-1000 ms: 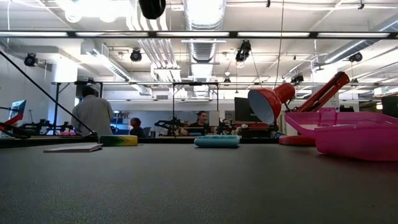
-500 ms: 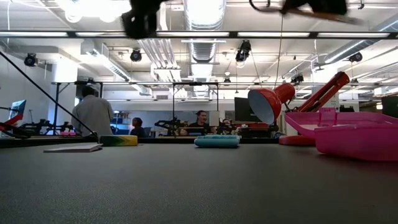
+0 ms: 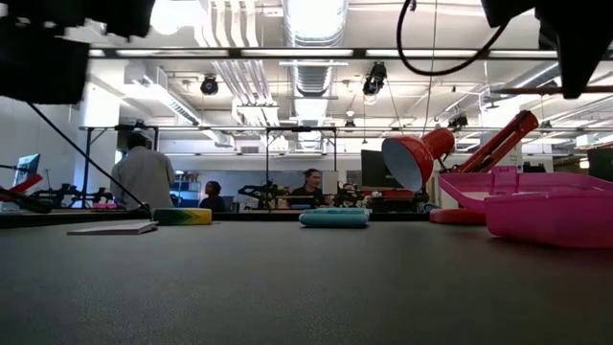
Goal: Pack school essentials
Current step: Put the orange pencil into the pink supply box, then put the green pen into the pink supply box
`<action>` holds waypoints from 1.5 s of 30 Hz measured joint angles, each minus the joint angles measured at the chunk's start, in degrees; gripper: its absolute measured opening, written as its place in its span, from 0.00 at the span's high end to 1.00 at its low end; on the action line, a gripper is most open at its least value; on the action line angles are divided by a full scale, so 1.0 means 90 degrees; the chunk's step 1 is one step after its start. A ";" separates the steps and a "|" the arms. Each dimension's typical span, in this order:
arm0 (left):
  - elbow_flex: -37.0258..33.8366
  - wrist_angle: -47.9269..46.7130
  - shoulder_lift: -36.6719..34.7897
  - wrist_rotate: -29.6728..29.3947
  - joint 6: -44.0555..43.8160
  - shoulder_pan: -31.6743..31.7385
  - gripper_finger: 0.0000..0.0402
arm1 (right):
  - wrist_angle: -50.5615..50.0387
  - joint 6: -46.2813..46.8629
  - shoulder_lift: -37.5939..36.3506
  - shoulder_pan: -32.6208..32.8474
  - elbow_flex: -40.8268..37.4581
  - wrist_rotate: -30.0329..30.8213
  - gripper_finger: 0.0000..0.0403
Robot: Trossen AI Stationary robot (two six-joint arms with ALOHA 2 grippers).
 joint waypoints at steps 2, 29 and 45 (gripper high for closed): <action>-0.0008 -0.0135 0.0000 -0.0225 -0.0382 -0.0255 0.53 | -0.0005 -0.0179 0.0188 0.0016 0.0000 0.0005 0.97; 0.0739 -0.1125 0.1784 -0.0244 -0.4098 -0.2076 0.53 | 0.0187 -0.1002 0.0635 0.0232 -0.0234 -0.0186 0.64; 0.0875 -0.2009 0.2154 -0.0450 -0.4613 -0.2119 0.53 | 0.0622 -0.0459 0.0642 0.0856 -0.0005 -0.0129 0.69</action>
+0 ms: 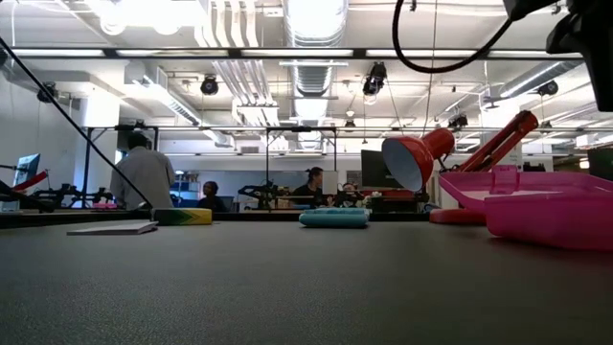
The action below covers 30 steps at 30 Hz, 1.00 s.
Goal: Pack school essentials
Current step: Put the green pen into the pink supply box
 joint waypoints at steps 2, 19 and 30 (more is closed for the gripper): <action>-0.0076 -0.0033 0.0026 0.0004 -0.0171 0.0000 0.53 | 0.0003 0.0131 0.0002 0.0060 0.0000 0.0005 0.69; -0.0014 -0.0061 0.0554 0.0481 -0.0288 -0.0155 0.80 | 0.0100 0.0493 0.0007 0.0342 0.0000 0.0227 0.71; -0.0003 -0.0086 0.0207 -0.0105 0.0132 -0.0138 0.97 | 0.0159 0.0514 0.0007 0.0339 0.0000 0.0345 0.71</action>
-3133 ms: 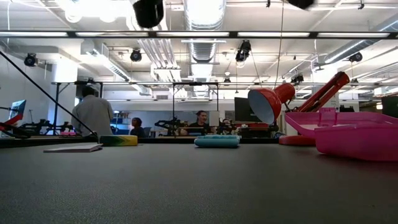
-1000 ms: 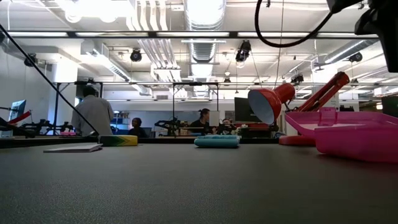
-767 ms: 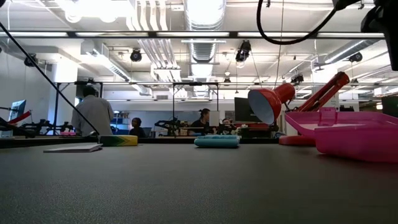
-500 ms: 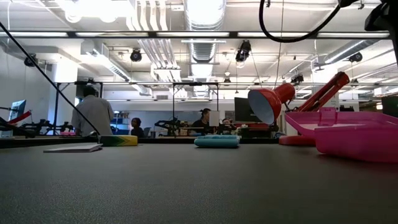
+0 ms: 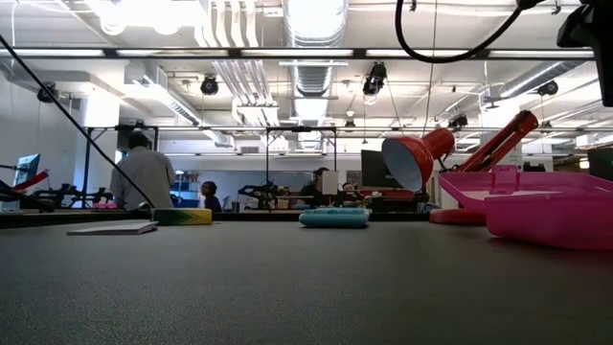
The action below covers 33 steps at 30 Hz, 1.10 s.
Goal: Pack school essentials
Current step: Put the green pen into the pink supply box
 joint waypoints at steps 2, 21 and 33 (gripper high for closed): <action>0.0099 0.0021 -0.0227 -0.0441 0.0179 0.0071 0.97 | 0.0156 -0.0024 0.0000 0.0000 -0.0002 -0.0001 0.71; 0.0860 0.3859 -0.1386 -0.3039 0.7027 0.1841 0.97 | 0.7082 -0.2982 -0.0182 -0.0017 -0.0002 0.1026 0.72; 0.1347 0.3964 -0.1904 -0.2992 0.8782 0.2460 0.97 | 0.7468 -0.2783 -0.1066 -0.0422 -0.0004 0.3276 0.63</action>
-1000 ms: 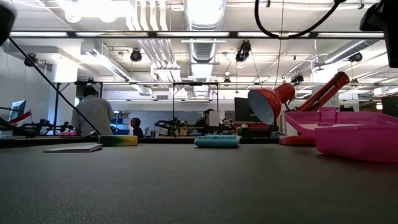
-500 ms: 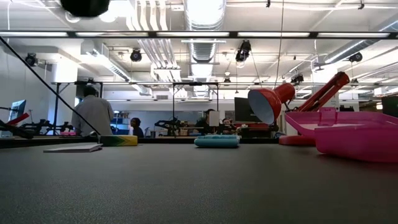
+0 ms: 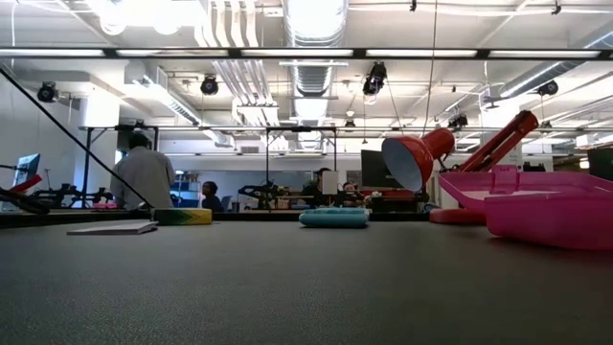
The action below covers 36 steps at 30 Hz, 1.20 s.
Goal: Pack school essentials
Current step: Put the green pen into the pink supply box
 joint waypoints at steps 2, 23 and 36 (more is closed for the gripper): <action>-0.0005 -0.0003 0.0029 0.0006 -0.0010 0.0096 0.97 | 0.0227 -0.0048 0.0005 -0.0127 -0.0001 -0.0017 0.57; 0.0043 0.0899 0.0034 0.0542 -0.0056 0.0765 0.97 | 0.0860 -0.0328 0.0044 -0.1154 -0.0001 -0.1011 0.38; 0.0037 0.1011 0.0042 0.0554 -0.0063 0.0977 0.97 | 0.1461 -0.0224 0.0449 -0.1463 0.0001 -0.0960 0.39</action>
